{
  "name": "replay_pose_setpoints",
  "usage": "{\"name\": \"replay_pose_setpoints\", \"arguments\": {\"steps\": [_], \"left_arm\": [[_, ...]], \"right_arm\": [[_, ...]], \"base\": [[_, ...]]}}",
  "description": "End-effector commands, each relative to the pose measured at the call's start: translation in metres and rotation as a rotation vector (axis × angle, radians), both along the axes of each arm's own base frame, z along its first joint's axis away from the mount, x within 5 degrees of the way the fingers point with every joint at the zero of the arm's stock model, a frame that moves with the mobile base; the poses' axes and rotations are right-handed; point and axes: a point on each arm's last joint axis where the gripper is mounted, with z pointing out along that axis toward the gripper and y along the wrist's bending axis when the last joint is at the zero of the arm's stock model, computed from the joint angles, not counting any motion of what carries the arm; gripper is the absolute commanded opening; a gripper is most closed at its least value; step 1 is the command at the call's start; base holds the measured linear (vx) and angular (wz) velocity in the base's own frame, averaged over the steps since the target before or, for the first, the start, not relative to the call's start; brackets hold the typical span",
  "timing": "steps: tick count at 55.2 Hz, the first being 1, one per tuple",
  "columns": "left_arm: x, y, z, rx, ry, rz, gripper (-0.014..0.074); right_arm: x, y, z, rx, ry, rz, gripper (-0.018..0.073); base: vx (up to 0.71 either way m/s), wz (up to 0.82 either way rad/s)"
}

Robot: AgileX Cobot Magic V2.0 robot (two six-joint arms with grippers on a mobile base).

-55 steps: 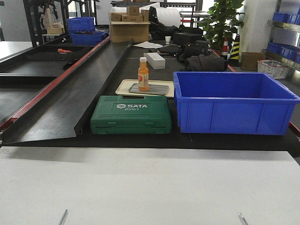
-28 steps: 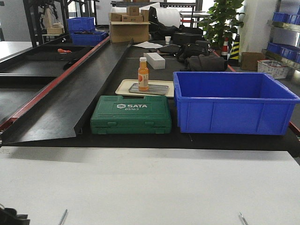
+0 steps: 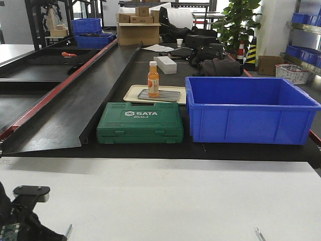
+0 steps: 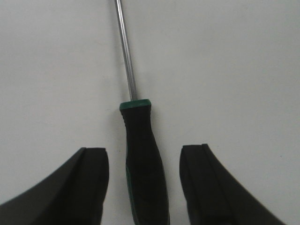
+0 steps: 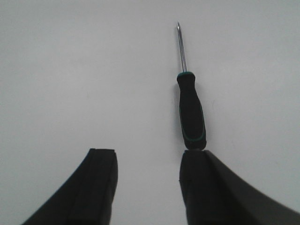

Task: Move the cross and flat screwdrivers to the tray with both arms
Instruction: 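Close the left gripper on the green screwdriver handle, then close the right gripper on the other green screwdriver handle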

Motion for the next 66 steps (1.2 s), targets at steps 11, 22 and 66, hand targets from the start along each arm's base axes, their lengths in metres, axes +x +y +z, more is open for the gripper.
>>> {"name": "replay_pose_setpoints", "arguments": {"steps": [11, 22, 66], "left_arm": [[0.026, -0.005, -0.013, -0.020, -0.011, 0.014, 0.0473], [0.035, -0.007, -0.024, -0.019, 0.019, 0.009, 0.0473], [0.034, -0.008, -0.043, -0.019, 0.135, -0.013, 0.0289]], "right_arm": [[0.002, -0.001, 0.010, 0.031, -0.007, -0.039, 0.0482], [0.001, -0.001, 0.008, 0.021, 0.013, -0.030, 0.0483], [0.117, -0.012, 0.006, -0.188, 0.259, -0.060, 0.0483]], "base": [[0.00, 0.00], [0.00, 0.00], [0.00, 0.00]]}}
